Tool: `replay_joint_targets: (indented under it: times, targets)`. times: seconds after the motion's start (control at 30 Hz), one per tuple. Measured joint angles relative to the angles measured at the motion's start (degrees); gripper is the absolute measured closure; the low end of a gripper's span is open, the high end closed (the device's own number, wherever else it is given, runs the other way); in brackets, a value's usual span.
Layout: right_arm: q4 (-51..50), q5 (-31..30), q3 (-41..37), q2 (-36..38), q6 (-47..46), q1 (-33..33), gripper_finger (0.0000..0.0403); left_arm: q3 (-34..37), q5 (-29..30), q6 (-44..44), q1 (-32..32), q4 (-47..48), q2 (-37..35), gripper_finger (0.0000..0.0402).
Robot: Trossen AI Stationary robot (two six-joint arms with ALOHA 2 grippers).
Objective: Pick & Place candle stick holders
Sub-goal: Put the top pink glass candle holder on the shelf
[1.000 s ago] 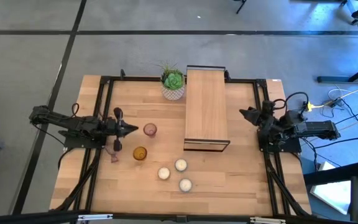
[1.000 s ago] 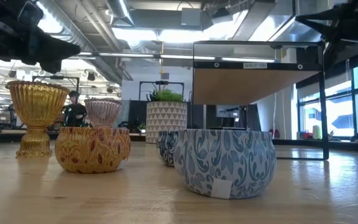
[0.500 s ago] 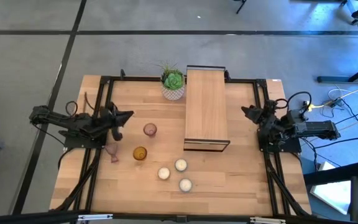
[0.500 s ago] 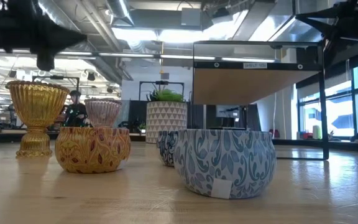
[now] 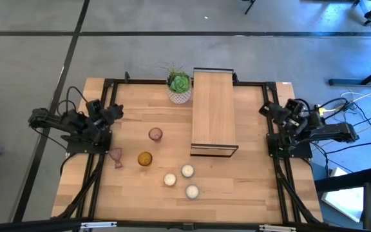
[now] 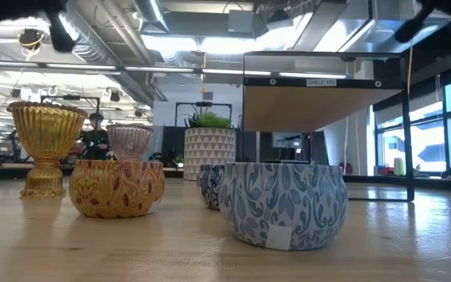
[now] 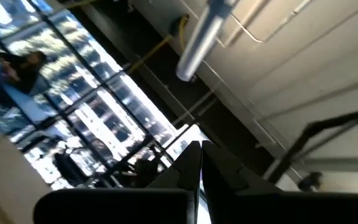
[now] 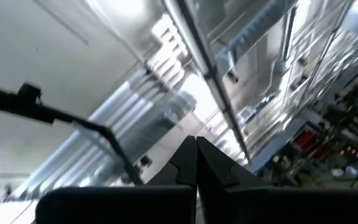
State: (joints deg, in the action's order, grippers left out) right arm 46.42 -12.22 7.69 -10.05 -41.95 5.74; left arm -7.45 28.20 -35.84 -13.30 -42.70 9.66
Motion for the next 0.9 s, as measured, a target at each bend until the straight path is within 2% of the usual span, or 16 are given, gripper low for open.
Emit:
replay_joint_targets:
  times: [0.17,0.27,0.4,0.47,0.53,0.67,0.77,0.9]
  targets:
    - [-2.4,9.6,6.1,-10.7,0.0,0.0,0.0402,-7.2,-4.3,0.8,0.0,-0.1,7.3,0.0393]
    - [-7.2,15.4,10.6,-17.8,0.8,0.0,0.0402,-10.9,-5.7,3.0,0.0,0.4,10.6,0.0393]
    - [-15.4,17.0,15.3,-25.4,1.3,0.0,0.0402,-13.6,-5.8,4.2,0.0,1.6,13.4,0.0393]
    - [-16.7,17.4,17.9,-28.9,-4.3,0.2,0.0402,-14.2,-5.8,4.2,0.0,1.3,14.2,0.0393]
    - [-15.7,21.1,20.7,-32.3,-7.1,0.9,0.0402,-14.3,-5.7,3.7,0.0,1.2,14.7,0.0393]
    - [-15.5,34.4,27.9,-39.4,-8.0,4.5,0.0402,-14.3,-5.5,0.0,0.0,1.1,16.0,0.0393]
    - [-17.8,38.0,34.1,-43.8,-9.2,8.7,0.0402,-14.3,-7.4,-2.1,0.0,1.1,17.0,0.0393]
    - [-26.7,41.1,41.8,-48.9,-10.6,14.4,0.0402,-14.3,-10.7,-5.6,-0.5,1.1,18.7,0.0393]
